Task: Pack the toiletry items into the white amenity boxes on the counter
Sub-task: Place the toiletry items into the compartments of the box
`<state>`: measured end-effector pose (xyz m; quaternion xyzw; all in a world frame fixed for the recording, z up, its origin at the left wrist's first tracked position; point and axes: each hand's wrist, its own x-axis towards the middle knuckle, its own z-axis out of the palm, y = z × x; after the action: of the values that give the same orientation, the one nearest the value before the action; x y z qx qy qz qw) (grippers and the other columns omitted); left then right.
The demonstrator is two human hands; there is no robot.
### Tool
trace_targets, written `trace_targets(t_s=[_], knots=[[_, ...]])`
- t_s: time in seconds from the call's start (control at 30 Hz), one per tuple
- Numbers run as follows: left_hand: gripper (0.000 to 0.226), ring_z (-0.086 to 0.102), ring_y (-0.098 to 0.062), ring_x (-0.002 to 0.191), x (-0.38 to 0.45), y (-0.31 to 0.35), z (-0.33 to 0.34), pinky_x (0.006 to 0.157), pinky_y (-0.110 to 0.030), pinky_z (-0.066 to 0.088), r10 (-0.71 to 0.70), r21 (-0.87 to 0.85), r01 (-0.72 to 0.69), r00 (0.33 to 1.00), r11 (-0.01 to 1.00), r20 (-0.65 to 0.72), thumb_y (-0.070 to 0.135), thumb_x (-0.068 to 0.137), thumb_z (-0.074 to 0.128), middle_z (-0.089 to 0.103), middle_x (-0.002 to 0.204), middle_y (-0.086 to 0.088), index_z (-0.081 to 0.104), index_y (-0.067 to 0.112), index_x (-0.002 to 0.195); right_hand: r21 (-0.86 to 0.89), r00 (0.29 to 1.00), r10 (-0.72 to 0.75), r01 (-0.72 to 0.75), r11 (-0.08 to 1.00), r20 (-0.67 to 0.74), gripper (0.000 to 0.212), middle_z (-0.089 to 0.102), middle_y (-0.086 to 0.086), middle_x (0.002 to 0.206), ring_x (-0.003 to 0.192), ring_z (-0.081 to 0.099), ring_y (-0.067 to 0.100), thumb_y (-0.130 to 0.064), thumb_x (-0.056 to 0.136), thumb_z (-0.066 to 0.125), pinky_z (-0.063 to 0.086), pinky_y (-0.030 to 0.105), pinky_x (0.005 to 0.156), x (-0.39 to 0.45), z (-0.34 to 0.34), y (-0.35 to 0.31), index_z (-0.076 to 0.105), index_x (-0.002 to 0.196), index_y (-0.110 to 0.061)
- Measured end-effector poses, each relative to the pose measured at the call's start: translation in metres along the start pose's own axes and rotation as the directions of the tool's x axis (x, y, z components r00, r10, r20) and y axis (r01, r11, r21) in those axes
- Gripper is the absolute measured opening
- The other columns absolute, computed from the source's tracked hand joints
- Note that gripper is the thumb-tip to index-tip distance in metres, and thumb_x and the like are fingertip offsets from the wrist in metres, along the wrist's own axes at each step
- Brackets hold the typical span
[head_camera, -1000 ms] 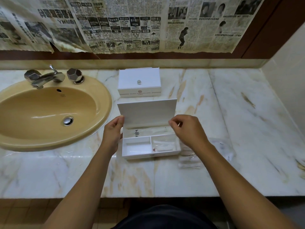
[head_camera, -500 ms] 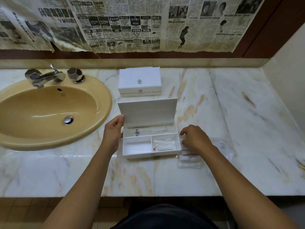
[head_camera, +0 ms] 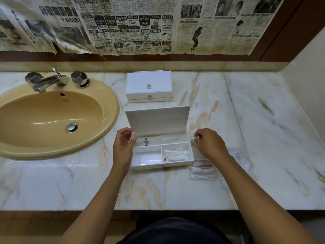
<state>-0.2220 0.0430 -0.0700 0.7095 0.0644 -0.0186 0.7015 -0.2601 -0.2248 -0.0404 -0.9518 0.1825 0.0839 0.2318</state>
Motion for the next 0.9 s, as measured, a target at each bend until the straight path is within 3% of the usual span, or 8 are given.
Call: trace_targets(t_s=[0.2, 0.33, 0.5, 0.57, 0.67, 0.8, 0.9], knots=[[0.022, 0.057, -0.007, 0.113, 0.003, -0.005, -0.004, 0.092, -0.015, 0.046, -0.025, 0.053, 0.023, 0.999, 0.998, 0.025, 0.006, 0.096, 0.057, 0.063, 0.116, 0.001, 0.060, 0.023, 0.109, 0.100, 0.974, -0.122, 0.143, 0.985, -0.190, 0.017, 0.063, 0.001, 0.104, 0.089, 0.056, 0.017, -0.020, 0.094, 0.054, 0.044, 0.028, 0.074, -0.007, -0.029, -0.030, 0.064, 0.107, -0.014], [0.024, 0.057, -0.004, 0.111, 0.004, -0.004, -0.005, 0.092, -0.015, 0.045, -0.018, 0.042, 0.016, 0.999, 0.999, 0.039, 0.004, 0.096, 0.057, 0.063, 0.113, 0.005, 0.061, 0.026, 0.105, 0.184, 0.959, -0.199, 0.237, 0.954, -0.204, 0.011, 0.060, -0.006, 0.093, 0.080, 0.051, 0.009, -0.024, 0.092, 0.058, 0.038, 0.020, 0.066, -0.021, -0.038, -0.054, 0.064, 0.100, -0.018], [0.025, 0.056, 0.004, 0.104, 0.003, -0.002, -0.003, 0.088, -0.008, 0.043, -0.005, 0.069, 0.001, 0.999, 0.998, 0.052, 0.003, 0.098, 0.053, 0.063, 0.106, 0.013, 0.061, 0.027, 0.099, 0.078, 0.944, -0.329, 0.326, 0.942, 0.020, 0.012, 0.060, -0.006, 0.095, 0.085, 0.055, 0.012, -0.027, 0.090, 0.060, 0.045, 0.025, 0.073, -0.037, -0.023, -0.073, 0.067, 0.100, -0.022], [0.026, 0.057, 0.005, 0.102, 0.004, -0.003, -0.004, 0.088, -0.009, 0.041, 0.005, 0.078, -0.010, 0.998, 0.997, 0.067, 0.003, 0.098, 0.052, 0.063, 0.104, 0.014, 0.062, 0.026, 0.098, 0.022, 0.944, -0.309, 0.309, 0.951, 0.119, 0.016, 0.062, -0.003, 0.101, 0.091, 0.058, 0.015, -0.024, 0.090, 0.058, 0.047, 0.028, 0.079, -0.039, -0.012, -0.075, 0.068, 0.103, -0.022], [0.030, 0.054, 0.000, 0.115, 0.005, -0.004, -0.004, 0.091, -0.007, 0.038, -0.005, 0.084, -0.001, 0.997, 0.996, 0.076, 0.002, 0.099, 0.051, 0.064, 0.110, 0.016, 0.064, 0.029, 0.100, -0.039, 0.939, -0.260, 0.276, 0.960, 0.223, 0.026, 0.063, 0.000, 0.114, 0.102, 0.058, 0.018, -0.015, 0.089, 0.057, 0.044, 0.027, 0.085, -0.040, 0.001, -0.074, 0.067, 0.113, -0.021], [0.031, 0.051, -0.009, 0.124, 0.006, -0.005, -0.004, 0.095, -0.011, 0.038, -0.016, 0.080, 0.009, 0.997, 0.997, 0.081, 0.002, 0.099, 0.050, 0.063, 0.113, 0.014, 0.064, 0.030, 0.102, -0.030, 0.939, -0.243, 0.258, 0.966, 0.243, 0.030, 0.063, 0.002, 0.120, 0.107, 0.058, 0.021, -0.023, 0.091, 0.058, 0.044, 0.029, 0.088, -0.041, 0.005, -0.073, 0.064, 0.120, -0.021], [0.032, 0.050, -0.011, 0.127, 0.008, -0.004, -0.005, 0.096, -0.015, 0.038, -0.028, 0.095, 0.020, 0.996, 0.995, 0.089, 0.003, 0.099, 0.050, 0.062, 0.117, 0.011, 0.064, 0.031, 0.103, -0.013, 0.940, -0.248, 0.258, 0.966, 0.235, 0.025, 0.066, 0.004, 0.112, 0.101, 0.060, 0.022, -0.030, 0.092, 0.054, 0.046, 0.030, 0.081, -0.044, 0.005, -0.074, 0.068, 0.110, -0.019]])
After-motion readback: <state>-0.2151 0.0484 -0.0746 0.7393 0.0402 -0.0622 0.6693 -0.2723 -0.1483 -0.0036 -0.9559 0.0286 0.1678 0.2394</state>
